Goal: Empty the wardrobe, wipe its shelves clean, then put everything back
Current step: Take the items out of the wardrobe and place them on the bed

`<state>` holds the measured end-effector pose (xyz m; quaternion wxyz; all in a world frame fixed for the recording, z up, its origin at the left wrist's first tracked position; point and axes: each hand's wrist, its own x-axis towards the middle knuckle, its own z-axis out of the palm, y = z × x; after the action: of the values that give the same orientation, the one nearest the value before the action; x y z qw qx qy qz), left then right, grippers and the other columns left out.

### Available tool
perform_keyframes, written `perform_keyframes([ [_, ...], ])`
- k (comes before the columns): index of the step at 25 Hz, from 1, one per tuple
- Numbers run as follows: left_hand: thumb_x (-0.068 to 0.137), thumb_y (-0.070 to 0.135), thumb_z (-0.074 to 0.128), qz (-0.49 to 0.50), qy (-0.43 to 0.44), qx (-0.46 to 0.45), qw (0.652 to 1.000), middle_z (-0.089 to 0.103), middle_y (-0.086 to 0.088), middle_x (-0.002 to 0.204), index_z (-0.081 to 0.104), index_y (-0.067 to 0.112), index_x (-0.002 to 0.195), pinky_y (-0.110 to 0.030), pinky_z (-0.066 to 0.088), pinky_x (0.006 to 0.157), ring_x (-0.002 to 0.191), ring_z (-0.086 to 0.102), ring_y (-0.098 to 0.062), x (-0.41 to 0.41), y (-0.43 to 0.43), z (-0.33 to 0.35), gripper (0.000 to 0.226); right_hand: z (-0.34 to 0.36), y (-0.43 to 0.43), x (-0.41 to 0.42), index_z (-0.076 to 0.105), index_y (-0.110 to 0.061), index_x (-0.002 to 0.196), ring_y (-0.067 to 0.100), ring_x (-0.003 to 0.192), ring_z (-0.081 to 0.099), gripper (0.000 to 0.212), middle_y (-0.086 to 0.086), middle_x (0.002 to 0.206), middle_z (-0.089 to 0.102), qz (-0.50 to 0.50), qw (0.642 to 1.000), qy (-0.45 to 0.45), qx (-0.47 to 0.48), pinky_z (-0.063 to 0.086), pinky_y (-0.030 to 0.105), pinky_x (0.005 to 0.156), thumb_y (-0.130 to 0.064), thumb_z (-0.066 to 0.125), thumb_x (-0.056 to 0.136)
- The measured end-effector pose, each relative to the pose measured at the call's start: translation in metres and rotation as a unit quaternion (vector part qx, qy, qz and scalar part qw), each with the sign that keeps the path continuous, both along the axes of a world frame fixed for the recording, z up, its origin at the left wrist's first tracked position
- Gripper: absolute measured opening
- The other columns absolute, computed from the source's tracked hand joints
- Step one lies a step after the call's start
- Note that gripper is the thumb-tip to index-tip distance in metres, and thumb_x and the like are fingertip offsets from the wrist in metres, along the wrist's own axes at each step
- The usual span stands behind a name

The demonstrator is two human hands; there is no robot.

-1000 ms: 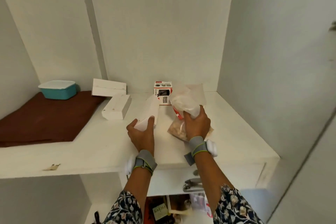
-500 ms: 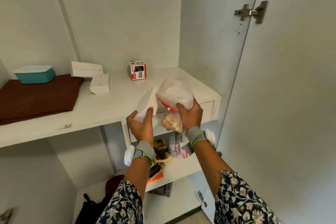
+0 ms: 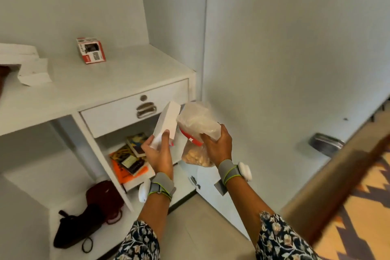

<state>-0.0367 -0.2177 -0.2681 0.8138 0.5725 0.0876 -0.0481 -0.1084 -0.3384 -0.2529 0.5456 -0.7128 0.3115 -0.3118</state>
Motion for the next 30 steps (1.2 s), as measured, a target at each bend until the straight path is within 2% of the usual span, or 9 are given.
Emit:
perform_keyframes([
  [3, 0.079, 0.038, 0.073, -0.050, 0.038, 0.029, 0.998, 0.051, -0.004, 0.121, 0.041, 0.017, 0.127, -0.029, 0.048, 0.087, 0.103, 0.056, -0.017, -0.073, -0.044, -0.026, 0.061, -0.017, -0.039, -0.081, 0.060, -0.021, 0.111, 0.015, 0.094, 0.058, 0.033, -0.008, 0.101, 0.061, -0.018, 1.000, 0.004, 0.022, 0.045, 0.023, 0.079, -0.022, 0.072, 0.080],
  [6, 0.080, 0.040, 0.071, -0.070, 0.065, 0.063, 0.993, 0.050, -0.004, 0.120, 0.042, 0.017, 0.123, -0.031, 0.047, 0.089, 0.103, 0.054, -0.020, -0.147, -0.084, -0.042, 0.057, -0.032, -0.075, -0.161, 0.061, -0.027, 0.095, 0.016, 0.087, 0.061, 0.017, -0.012, 0.089, 0.063, -0.020, 0.999, 0.022, 0.026, 0.045, 0.018, 0.068, -0.020, 0.069, 0.081],
  [8, 0.082, 0.041, 0.069, -0.082, 0.083, 0.070, 0.991, 0.053, -0.006, 0.119, 0.042, 0.016, 0.121, -0.034, 0.048, 0.091, 0.099, 0.055, -0.020, -0.196, -0.108, -0.050, 0.054, -0.044, -0.097, -0.215, 0.063, -0.024, 0.098, 0.017, 0.089, 0.062, 0.019, -0.008, 0.092, 0.065, -0.020, 0.999, 0.040, 0.018, 0.045, 0.021, 0.071, -0.018, 0.069, 0.080],
  [12, 0.086, 0.043, 0.062, -0.115, 0.137, 0.091, 0.980, 0.050, -0.008, 0.120, 0.039, 0.011, 0.127, -0.038, 0.048, 0.097, 0.104, 0.055, -0.023, -0.304, -0.151, -0.070, 0.057, -0.071, -0.138, -0.325, 0.064, -0.015, 0.113, 0.014, 0.096, 0.061, 0.033, 0.002, 0.107, 0.068, -0.032, 0.995, 0.090, -0.008, 0.036, 0.011, 0.070, -0.018, 0.070, 0.081],
  [18, 0.087, 0.044, 0.059, -0.183, 0.194, 0.112, 0.957, 0.050, -0.011, 0.127, 0.045, 0.008, 0.123, -0.036, 0.050, 0.092, 0.111, 0.052, -0.025, -0.409, -0.195, -0.111, 0.053, -0.101, -0.180, -0.444, 0.064, -0.013, 0.108, 0.028, 0.101, 0.063, 0.029, 0.012, 0.106, 0.069, -0.052, 0.986, 0.158, -0.019, 0.044, 0.027, 0.076, -0.012, 0.067, 0.079],
  [22, 0.089, 0.040, 0.057, -0.298, 0.219, 0.161, 0.915, 0.050, -0.010, 0.116, 0.045, 0.004, 0.123, -0.034, 0.049, 0.080, 0.101, 0.051, -0.026, -0.468, -0.248, -0.130, 0.051, -0.127, -0.208, -0.520, 0.063, -0.013, 0.109, 0.031, 0.104, 0.061, 0.033, 0.011, 0.111, 0.068, -0.152, 0.970, 0.184, 0.034, 0.047, 0.033, 0.080, -0.029, 0.062, 0.080],
  [25, 0.093, 0.034, 0.053, -0.378, 0.228, 0.147, 0.885, 0.056, -0.002, 0.099, 0.050, 0.011, 0.112, -0.034, 0.049, 0.076, 0.104, 0.053, -0.024, -0.503, -0.294, -0.140, 0.031, -0.137, -0.227, -0.564, 0.062, -0.016, 0.113, 0.029, 0.104, 0.063, 0.031, 0.007, 0.111, 0.069, -0.223, 0.952, 0.194, 0.082, 0.049, 0.031, 0.083, -0.027, 0.062, 0.085],
  [28, 0.076, 0.055, 0.062, -0.462, 0.233, 0.174, 0.838, 0.057, -0.018, 0.115, 0.048, 0.003, 0.122, -0.038, 0.056, 0.073, 0.101, 0.059, -0.030, -0.541, -0.339, -0.157, 0.070, -0.141, -0.247, -0.609, 0.060, -0.012, 0.114, 0.026, 0.103, 0.061, 0.034, 0.007, 0.111, 0.066, -0.307, 0.927, 0.183, 0.113, 0.045, 0.026, 0.081, -0.029, 0.061, 0.085],
  [30, 0.070, 0.062, 0.061, -0.511, 0.225, 0.216, 0.801, 0.057, -0.017, 0.116, 0.049, 0.008, 0.119, -0.048, 0.054, 0.085, 0.105, 0.057, -0.033, -0.566, -0.362, -0.161, 0.074, -0.142, -0.258, -0.638, 0.062, -0.012, 0.109, 0.026, 0.100, 0.061, 0.035, 0.009, 0.109, 0.067, -0.363, 0.904, 0.192, 0.119, 0.044, 0.026, 0.077, -0.035, 0.059, 0.082],
])
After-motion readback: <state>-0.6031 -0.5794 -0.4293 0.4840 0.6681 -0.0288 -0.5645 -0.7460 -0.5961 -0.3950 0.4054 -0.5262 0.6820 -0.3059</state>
